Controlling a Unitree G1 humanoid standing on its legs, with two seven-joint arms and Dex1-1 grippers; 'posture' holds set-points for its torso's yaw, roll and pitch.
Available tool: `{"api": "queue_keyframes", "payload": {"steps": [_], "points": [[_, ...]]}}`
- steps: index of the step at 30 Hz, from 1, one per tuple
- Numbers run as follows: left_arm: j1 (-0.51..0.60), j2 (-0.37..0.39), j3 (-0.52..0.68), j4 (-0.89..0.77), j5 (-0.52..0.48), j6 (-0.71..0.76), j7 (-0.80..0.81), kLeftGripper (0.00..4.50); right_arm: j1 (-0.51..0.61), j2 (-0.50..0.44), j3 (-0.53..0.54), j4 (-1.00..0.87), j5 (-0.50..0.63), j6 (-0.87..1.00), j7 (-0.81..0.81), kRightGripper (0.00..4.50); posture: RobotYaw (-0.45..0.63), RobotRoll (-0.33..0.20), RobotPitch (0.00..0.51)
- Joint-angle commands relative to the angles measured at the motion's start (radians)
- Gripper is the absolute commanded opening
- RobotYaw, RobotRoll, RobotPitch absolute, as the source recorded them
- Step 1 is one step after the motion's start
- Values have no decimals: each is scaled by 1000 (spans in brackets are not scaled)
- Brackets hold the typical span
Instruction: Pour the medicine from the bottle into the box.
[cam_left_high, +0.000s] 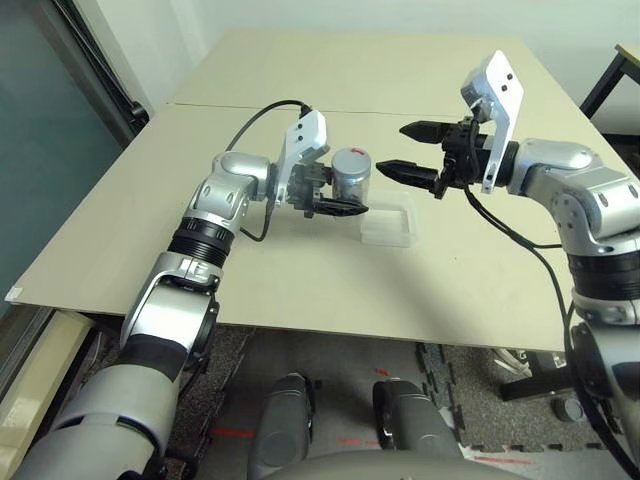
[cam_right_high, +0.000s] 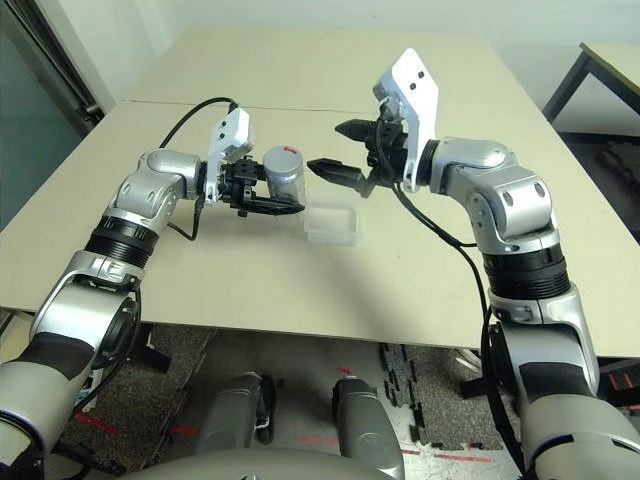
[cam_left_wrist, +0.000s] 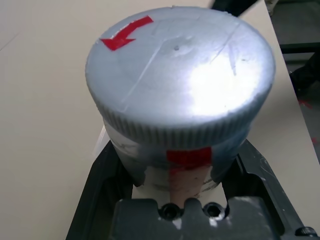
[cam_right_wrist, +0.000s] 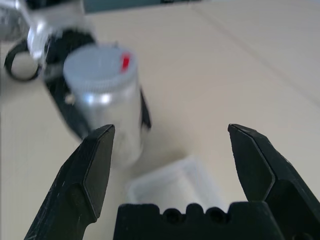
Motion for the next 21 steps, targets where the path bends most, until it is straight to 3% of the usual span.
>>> {"api": "queue_keyframes", "payload": {"steps": [1,21], "points": [[-2,6,1,20,17,-18,-3,2566,11,-12,3,-69,38,36,26,4500,27,0,82],[-24,-22,-2,61,28,-41,-6,2566,-106,191,75,-17,5,1,-78,4500,30,0,83]]}}
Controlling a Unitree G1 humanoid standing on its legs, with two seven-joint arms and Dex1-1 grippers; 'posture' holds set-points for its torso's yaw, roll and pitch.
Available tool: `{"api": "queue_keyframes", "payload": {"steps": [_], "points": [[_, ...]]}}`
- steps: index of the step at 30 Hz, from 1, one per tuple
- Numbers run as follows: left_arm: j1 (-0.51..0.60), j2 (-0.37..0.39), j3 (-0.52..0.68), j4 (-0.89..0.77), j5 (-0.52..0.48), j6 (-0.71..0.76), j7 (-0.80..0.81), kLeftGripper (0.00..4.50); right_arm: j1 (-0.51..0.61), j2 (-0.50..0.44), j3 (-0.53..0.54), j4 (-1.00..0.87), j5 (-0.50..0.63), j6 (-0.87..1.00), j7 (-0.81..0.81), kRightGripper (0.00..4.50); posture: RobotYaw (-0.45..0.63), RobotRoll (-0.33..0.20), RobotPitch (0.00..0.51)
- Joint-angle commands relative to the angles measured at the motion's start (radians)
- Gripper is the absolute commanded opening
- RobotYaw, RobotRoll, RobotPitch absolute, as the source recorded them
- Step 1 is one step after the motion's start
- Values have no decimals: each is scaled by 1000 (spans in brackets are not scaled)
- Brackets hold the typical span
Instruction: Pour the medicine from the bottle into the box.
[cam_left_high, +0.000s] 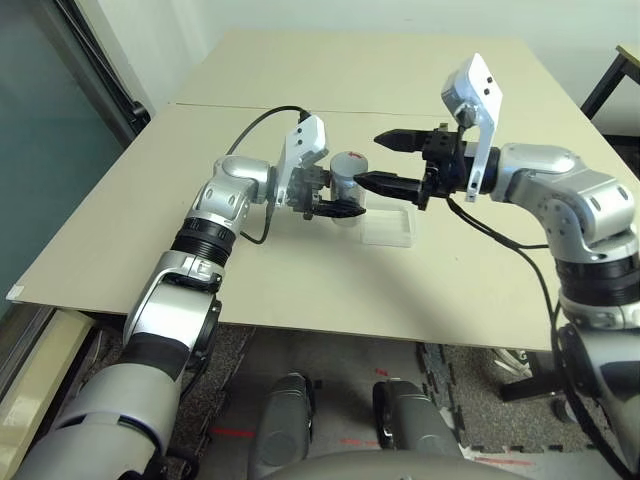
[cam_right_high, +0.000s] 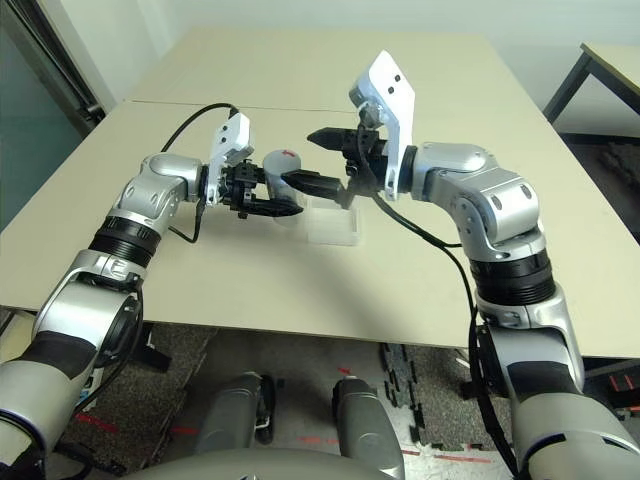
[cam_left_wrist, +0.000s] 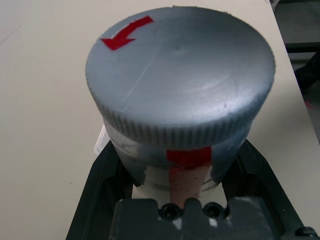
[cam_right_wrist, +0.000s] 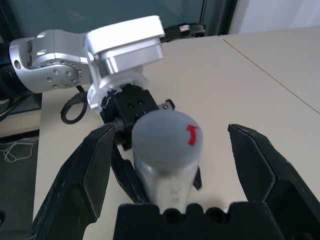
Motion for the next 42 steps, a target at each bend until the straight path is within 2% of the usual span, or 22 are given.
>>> {"api": "queue_keyframes", "payload": {"steps": [1,20,42], "points": [[-8,-5,-2,10,12,-5,-5,2566,-21,23,24,19,-14,-19,-2,4500,32,0,82],[5,-12,-4,-26,8,16,-5,2566,-37,76,54,117,-116,-107,-5,4500,39,0,87],[3,-19,0,-18,7,18,-3,2566,20,-1,-3,71,-91,-72,-12,4500,27,0,96]]}}
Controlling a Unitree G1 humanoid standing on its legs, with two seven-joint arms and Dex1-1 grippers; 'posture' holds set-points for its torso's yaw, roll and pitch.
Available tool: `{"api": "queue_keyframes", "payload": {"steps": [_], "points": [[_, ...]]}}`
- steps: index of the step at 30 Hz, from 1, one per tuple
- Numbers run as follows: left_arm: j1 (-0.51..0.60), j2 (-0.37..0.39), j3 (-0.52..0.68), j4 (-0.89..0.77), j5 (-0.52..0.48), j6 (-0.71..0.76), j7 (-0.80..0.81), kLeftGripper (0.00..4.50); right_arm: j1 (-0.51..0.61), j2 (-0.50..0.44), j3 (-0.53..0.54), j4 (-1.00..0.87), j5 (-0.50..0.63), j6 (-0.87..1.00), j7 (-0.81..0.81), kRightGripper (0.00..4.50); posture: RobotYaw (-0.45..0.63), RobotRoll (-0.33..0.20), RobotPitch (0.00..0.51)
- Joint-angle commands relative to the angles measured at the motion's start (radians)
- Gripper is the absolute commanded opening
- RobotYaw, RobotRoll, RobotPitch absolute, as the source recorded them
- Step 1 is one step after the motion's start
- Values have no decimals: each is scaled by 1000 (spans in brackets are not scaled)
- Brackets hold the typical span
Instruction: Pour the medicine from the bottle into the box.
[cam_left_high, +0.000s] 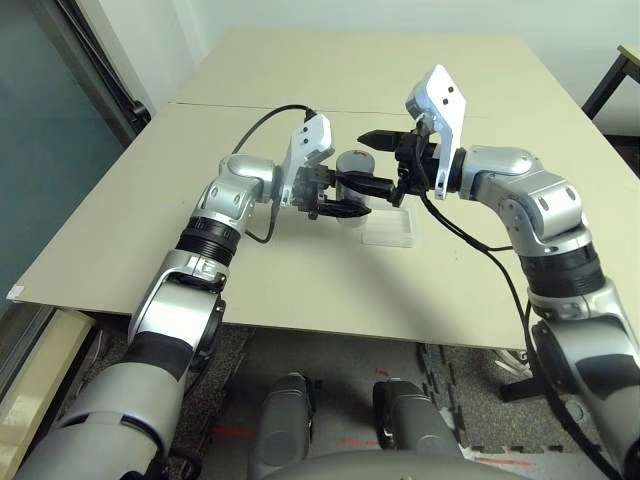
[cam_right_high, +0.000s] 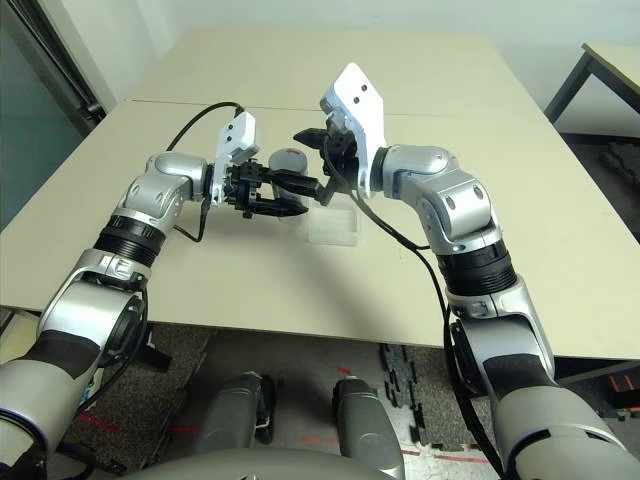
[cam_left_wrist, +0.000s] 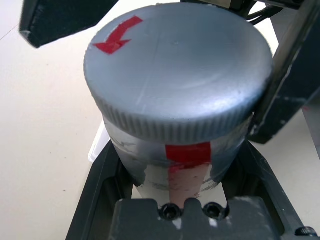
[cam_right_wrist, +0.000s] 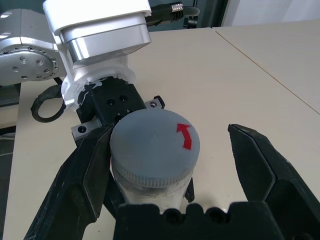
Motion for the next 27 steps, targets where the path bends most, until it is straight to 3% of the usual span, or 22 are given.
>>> {"api": "queue_keyframes", "payload": {"steps": [1,27], "points": [[2,1,1,-6,6,-1,-5,2566,19,-31,-36,-18,5,19,-9,4500,27,0,97],[-14,0,7,39,15,-27,-9,2566,80,-164,-114,-80,69,88,-12,4500,-2,0,94]]}}
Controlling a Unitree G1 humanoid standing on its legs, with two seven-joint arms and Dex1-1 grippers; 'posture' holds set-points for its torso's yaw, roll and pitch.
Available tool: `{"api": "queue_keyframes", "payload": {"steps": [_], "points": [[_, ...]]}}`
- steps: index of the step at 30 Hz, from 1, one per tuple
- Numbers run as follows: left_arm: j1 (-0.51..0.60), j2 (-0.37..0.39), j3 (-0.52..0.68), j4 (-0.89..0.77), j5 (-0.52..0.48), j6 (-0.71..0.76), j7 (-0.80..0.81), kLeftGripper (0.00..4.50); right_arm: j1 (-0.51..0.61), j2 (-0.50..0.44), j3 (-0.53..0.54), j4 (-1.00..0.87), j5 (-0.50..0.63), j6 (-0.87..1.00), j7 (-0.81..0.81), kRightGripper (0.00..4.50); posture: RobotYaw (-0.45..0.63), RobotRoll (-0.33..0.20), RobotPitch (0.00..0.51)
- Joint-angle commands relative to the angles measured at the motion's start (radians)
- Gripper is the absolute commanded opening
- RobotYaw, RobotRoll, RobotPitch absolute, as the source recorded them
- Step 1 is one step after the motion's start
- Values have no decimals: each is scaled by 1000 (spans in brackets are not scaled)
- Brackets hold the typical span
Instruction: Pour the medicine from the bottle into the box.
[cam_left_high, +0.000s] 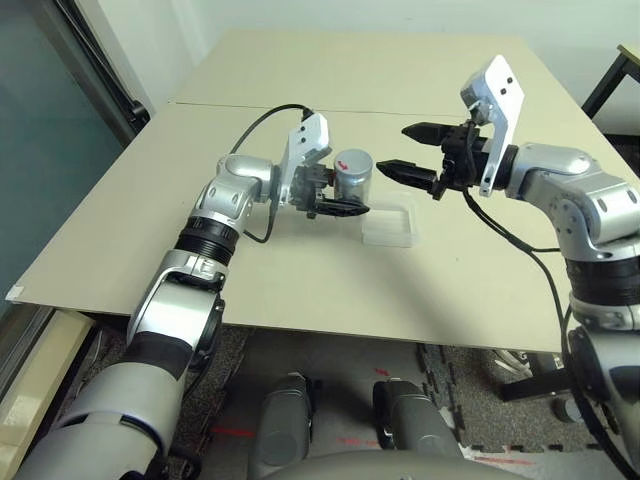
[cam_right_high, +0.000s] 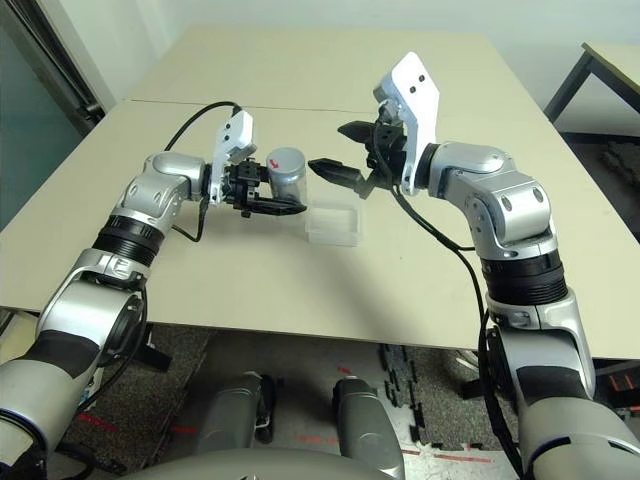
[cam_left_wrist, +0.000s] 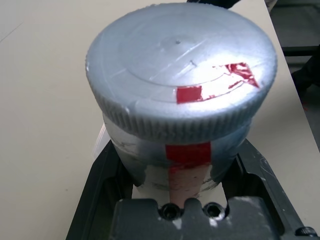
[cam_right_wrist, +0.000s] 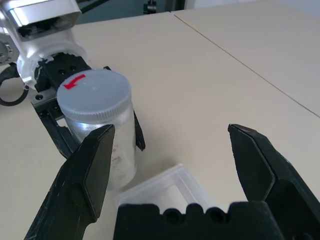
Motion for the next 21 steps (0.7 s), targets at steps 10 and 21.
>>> {"api": "queue_keyframes", "payload": {"steps": [10,21], "points": [[-22,-5,0,49,18,-30,-8,2566,40,-53,-5,-136,117,122,82,4500,-4,0,90],[-30,-8,1,60,24,-37,-11,2566,-30,26,52,-88,98,88,78,4500,6,0,84]]}}
